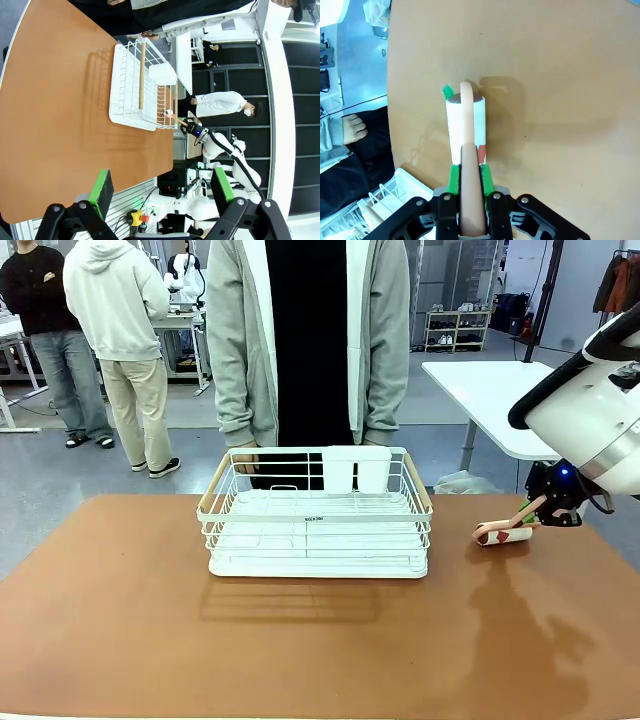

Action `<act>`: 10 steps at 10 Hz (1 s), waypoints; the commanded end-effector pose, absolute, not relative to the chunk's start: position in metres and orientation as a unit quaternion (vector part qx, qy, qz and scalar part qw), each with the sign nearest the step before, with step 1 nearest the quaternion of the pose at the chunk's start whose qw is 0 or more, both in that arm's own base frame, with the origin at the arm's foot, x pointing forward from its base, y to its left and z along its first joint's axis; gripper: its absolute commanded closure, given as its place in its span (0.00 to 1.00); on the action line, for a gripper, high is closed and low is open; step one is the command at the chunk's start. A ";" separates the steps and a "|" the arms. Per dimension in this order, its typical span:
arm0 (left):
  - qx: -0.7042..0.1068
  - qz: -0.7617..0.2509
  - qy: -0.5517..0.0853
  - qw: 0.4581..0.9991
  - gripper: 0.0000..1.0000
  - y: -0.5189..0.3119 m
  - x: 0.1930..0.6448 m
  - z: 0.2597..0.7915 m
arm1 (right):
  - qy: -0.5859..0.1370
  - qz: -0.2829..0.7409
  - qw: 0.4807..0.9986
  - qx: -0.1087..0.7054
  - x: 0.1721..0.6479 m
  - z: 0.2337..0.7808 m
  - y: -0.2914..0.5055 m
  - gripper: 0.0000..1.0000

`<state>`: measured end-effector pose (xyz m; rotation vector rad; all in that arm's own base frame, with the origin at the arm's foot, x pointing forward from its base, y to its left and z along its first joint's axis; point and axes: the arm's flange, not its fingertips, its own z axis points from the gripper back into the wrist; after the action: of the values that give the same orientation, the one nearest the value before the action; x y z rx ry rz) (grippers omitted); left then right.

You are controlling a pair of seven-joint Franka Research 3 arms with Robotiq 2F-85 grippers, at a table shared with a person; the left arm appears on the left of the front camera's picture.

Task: Clean the table.
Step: Place the Lint Roller down when the Dish drying rack is positioned in the middle of the table.

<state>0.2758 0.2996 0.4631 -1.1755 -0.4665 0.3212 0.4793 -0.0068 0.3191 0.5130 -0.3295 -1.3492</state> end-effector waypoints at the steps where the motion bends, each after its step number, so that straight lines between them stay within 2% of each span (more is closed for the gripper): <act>1: -0.555 0.141 -0.227 0.788 0.00 0.300 0.273 0.465 | -0.154 -0.621 0.734 0.227 0.457 0.303 -0.001 0.58; 2: -0.555 0.141 -0.227 0.788 0.00 0.300 0.273 0.465 | -0.157 -0.619 0.736 0.225 0.453 0.303 0.000 0.45; 3: -0.555 0.141 -0.227 0.788 0.00 0.300 0.273 0.465 | -0.153 -0.617 0.738 0.224 0.450 0.304 0.002 0.23; 5: -0.555 0.141 -0.227 0.788 0.00 0.300 0.273 0.465 | -0.148 -0.622 0.740 0.207 0.445 0.307 0.000 0.00; 10: -0.555 0.141 -0.227 0.788 0.00 0.300 0.273 0.465 | -0.144 -0.613 0.757 0.174 0.418 0.319 0.001 0.00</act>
<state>0.2759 0.2994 0.4632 -1.1753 -0.4660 0.3209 0.4429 -0.0085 0.2898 0.4132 -0.2939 -1.2935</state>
